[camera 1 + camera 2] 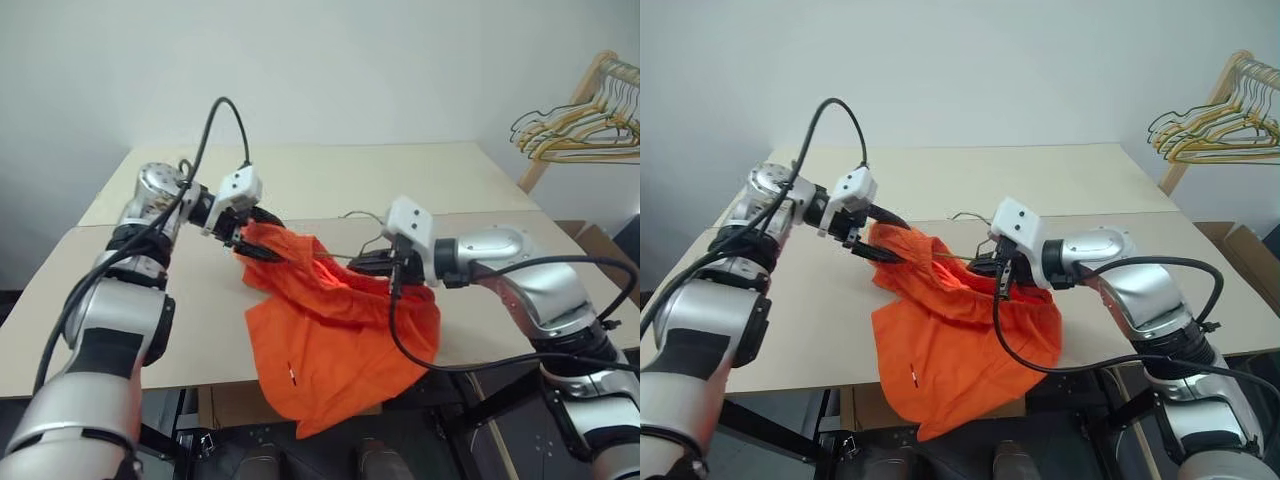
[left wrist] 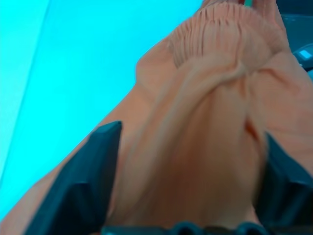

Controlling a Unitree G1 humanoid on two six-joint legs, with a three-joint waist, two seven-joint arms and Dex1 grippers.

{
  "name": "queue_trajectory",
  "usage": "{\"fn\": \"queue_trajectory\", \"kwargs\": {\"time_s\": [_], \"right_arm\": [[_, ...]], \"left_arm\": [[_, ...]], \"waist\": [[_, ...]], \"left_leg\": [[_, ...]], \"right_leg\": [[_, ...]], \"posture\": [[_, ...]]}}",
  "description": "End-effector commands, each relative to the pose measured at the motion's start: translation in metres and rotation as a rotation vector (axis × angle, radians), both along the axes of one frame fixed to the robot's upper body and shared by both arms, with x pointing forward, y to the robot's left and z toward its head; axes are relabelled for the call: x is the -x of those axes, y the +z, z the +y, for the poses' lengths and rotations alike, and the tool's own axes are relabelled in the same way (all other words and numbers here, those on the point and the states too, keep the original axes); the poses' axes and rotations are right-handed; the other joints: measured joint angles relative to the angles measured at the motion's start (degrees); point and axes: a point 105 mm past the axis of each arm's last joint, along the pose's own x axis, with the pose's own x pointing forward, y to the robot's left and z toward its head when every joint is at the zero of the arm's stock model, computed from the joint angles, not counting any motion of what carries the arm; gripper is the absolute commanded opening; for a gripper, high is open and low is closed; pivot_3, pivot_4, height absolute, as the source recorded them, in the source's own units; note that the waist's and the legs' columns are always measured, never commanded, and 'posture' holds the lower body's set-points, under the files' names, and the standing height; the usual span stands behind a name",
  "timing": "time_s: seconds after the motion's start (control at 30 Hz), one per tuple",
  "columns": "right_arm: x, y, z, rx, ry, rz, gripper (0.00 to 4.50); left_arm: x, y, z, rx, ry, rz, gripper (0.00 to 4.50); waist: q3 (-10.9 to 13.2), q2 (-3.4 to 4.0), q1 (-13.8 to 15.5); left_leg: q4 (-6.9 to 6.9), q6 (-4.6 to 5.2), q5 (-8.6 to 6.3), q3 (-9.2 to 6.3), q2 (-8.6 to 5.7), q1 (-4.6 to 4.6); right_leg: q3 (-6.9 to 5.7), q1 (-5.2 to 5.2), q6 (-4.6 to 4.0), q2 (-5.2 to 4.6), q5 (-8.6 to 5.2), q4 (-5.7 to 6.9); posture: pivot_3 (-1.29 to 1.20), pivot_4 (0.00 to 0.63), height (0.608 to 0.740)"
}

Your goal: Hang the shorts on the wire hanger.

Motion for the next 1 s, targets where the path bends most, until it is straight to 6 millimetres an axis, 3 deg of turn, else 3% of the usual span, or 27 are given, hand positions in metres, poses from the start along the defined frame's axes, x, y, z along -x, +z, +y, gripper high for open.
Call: {"fn": "queue_trajectory", "kwargs": {"time_s": [0.03,0.13,0.5,0.83,1.0], "right_arm": [[0.0,0.021,-0.006,-0.029,0.001,-0.077,0.0],[0.002,0.02,-0.008,-0.021,0.004,-0.073,0.0],[0.007,0.016,-0.015,0.001,0.005,-0.046,0.0],[0.013,-0.004,-0.031,0.08,-0.026,-0.021,0.0],[0.014,0.0,-0.034,0.047,-0.044,-0.009,0.0]], "left_arm": [[-0.001,0.006,-0.001,-0.033,-0.041,-0.083,4.48],[-0.003,0.002,-0.005,-0.039,-0.032,-0.085,3.88],[-0.007,0.01,-0.006,-0.005,-0.007,-0.104,0.06],[-0.012,0.033,0.0,0.097,0.056,-0.134,0.03],[-0.009,0.029,0.003,0.091,0.045,-0.105,0.03]], "waist": [[0.0,0.0,0.3],[0.0,0.0,1.0],[0.0,0.0,1.5],[0.0,0.0,1.5],[0.0,-0.01,1.5]], "left_leg": [[0.01,0.0,0.0,0.01,-0.01,0.0],[0.05,0.0,0.0,0.04,-0.02,-0.01],[0.04,0.0,0.0,0.06,-0.02,-0.03],[0.04,0.0,0.0,0.05,-0.02,-0.03],[0.04,0.0,0.0,0.05,-0.02,-0.02]], "right_leg": [[0.0,0.01,0.0,-0.01,0.0,0.0],[0.01,0.02,0.01,-0.03,0.0,-0.02],[0.01,0.01,0.0,-0.03,0.0,-0.04],[0.0,0.01,0.01,-0.03,0.0,-0.05],[0.01,0.02,0.01,-0.03,0.0,-0.05]], "posture": [[0.04,0.0,0.74],[0.03,0.0,0.74],[0.03,0.0,0.74],[0.03,0.0,0.74],[0.03,0.0,0.74]]}}
